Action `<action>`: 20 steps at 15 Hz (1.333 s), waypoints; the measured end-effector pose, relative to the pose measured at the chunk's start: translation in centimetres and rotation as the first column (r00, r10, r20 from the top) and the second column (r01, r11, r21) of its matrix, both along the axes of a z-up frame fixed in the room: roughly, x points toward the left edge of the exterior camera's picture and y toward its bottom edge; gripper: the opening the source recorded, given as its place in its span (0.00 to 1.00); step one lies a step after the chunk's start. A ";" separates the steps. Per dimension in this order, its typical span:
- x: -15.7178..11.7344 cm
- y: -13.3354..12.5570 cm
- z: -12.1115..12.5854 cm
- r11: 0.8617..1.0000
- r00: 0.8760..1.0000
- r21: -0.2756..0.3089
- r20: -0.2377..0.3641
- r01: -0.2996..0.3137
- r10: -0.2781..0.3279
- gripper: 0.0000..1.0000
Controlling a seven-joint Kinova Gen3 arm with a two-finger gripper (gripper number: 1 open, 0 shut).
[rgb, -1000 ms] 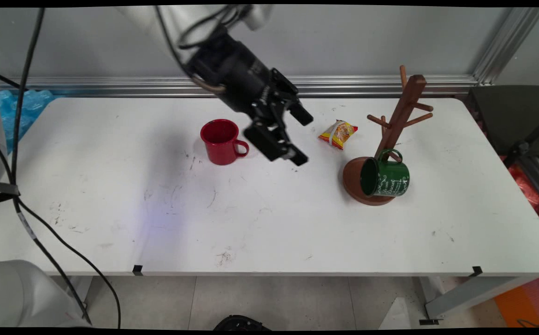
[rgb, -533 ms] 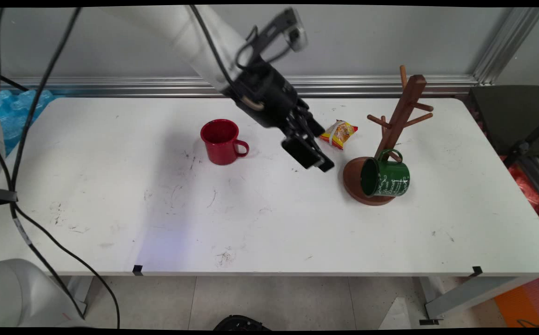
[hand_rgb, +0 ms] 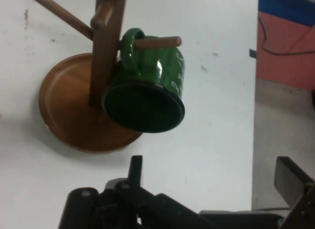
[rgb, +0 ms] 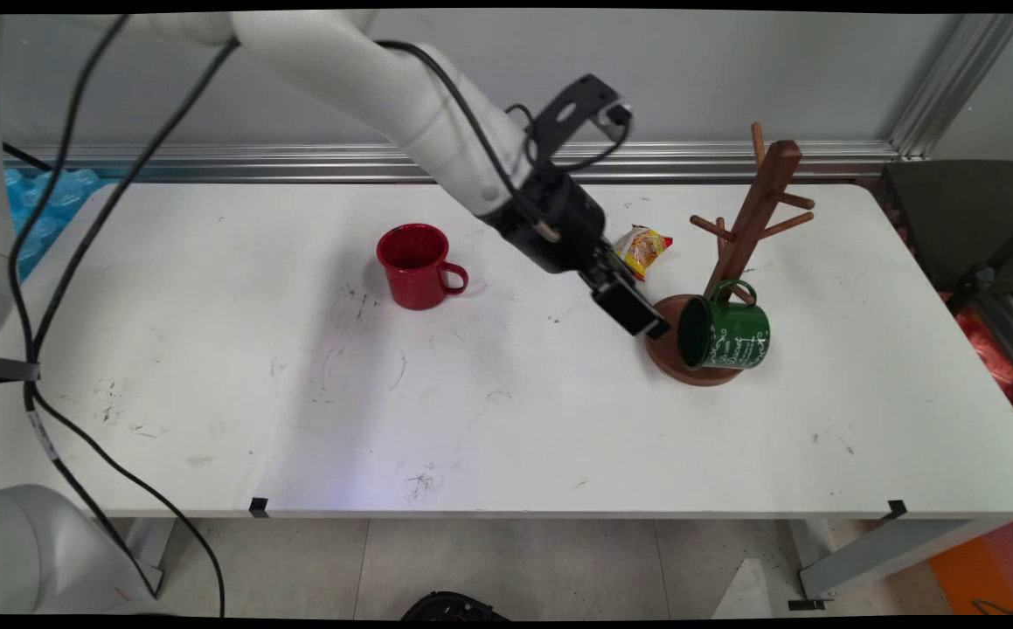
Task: Pick up the green mug from the rack
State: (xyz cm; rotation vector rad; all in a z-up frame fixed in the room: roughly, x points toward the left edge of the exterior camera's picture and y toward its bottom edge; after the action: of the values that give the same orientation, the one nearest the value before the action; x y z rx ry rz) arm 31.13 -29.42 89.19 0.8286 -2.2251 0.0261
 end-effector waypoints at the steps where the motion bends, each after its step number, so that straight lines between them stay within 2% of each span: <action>1: -0.6 -0.3 -0.5 1.000 1.000 0.012 -0.006 -0.016 0.016 1.00; 13: -5.5 -3.2 -4.8 0.987 0.988 0.114 -0.086 -0.116 0.126 1.00; 20: -7.2 -4.6 -7.3 0.963 0.971 0.200 -0.125 -0.179 0.206 1.00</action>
State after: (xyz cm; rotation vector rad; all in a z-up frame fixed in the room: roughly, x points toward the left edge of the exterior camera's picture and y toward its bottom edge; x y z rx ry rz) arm 23.91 -34.01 81.86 1.1135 -2.0253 -0.1481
